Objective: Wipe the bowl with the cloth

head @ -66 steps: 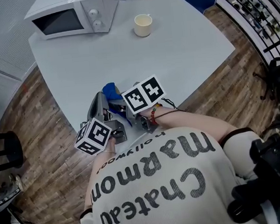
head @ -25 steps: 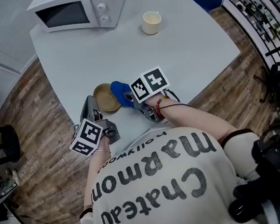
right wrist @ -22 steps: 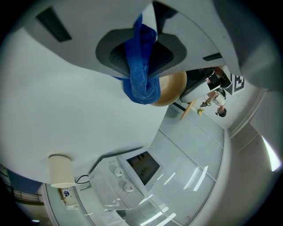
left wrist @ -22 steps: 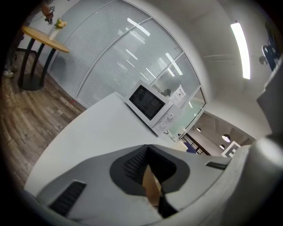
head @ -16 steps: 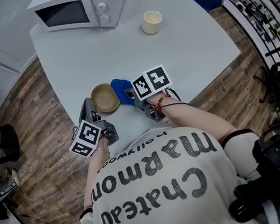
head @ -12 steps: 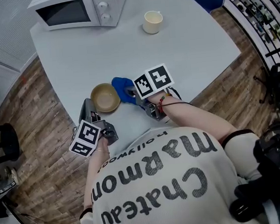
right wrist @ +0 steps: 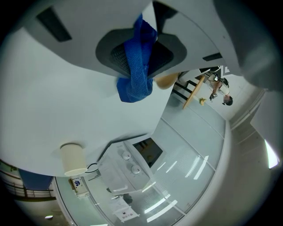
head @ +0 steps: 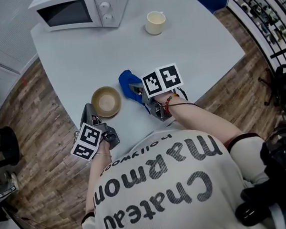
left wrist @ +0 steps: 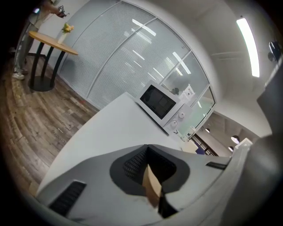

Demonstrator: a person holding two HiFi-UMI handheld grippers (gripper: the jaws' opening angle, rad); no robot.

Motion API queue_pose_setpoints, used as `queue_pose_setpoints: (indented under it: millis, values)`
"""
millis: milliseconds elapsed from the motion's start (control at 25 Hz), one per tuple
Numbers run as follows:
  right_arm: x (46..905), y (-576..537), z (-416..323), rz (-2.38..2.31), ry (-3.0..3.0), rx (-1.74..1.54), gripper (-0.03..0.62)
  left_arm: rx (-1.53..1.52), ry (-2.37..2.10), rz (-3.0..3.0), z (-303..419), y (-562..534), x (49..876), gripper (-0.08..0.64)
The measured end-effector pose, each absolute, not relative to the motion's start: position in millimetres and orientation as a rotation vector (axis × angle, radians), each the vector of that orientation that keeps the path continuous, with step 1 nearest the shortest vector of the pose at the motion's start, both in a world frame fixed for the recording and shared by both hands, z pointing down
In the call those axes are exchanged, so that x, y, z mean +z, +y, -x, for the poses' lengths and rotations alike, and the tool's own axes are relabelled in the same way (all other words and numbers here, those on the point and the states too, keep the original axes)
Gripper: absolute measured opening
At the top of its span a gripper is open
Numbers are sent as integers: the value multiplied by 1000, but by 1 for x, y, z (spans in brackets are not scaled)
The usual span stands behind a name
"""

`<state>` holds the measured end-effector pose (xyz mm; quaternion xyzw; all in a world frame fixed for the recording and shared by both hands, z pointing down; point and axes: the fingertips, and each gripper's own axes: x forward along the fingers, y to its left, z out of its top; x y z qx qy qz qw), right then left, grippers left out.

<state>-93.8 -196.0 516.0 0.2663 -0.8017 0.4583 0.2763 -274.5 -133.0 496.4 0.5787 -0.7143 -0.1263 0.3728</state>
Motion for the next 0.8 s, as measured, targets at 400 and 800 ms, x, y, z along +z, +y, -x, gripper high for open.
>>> queue_pose_setpoints:
  millis: [400,800]
  values:
    - [508,-193,90,-750,-2191,1277,70,-294,-1827,-1449,278,-130,505,14]
    - [488,-192,91,-805,-2306,1349,71,-395,-1864,-1395,307,-116,491,87]
